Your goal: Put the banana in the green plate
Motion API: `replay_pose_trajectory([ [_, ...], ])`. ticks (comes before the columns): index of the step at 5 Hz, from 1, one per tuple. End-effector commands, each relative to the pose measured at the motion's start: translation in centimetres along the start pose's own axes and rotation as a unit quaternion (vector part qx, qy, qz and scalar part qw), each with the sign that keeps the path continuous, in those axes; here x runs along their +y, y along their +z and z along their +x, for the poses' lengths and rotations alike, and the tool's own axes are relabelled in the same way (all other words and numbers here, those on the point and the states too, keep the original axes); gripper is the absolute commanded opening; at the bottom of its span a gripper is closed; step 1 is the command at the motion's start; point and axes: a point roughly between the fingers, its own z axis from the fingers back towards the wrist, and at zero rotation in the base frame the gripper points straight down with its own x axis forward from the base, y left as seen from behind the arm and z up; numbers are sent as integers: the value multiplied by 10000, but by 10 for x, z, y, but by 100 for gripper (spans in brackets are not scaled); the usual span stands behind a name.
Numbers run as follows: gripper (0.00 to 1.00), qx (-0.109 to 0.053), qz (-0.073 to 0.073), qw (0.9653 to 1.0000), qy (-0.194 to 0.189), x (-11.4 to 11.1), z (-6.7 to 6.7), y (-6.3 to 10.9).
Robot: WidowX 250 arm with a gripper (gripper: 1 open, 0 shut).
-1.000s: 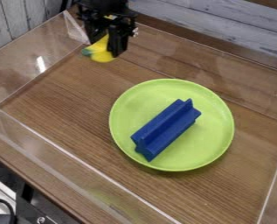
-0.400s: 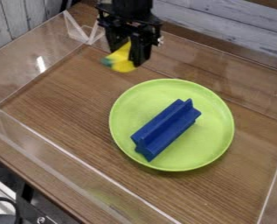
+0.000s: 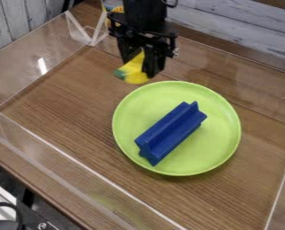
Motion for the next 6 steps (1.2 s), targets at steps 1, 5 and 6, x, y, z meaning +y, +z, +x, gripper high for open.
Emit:
replay_pose_trajectory([
  [1,0,-392,89,9992,-44,-7,1,13],
  [5,100,-419,124,9990,49,-7,-2,1],
  [6,100,-404,123,9990,107,-5,-4,2],
])
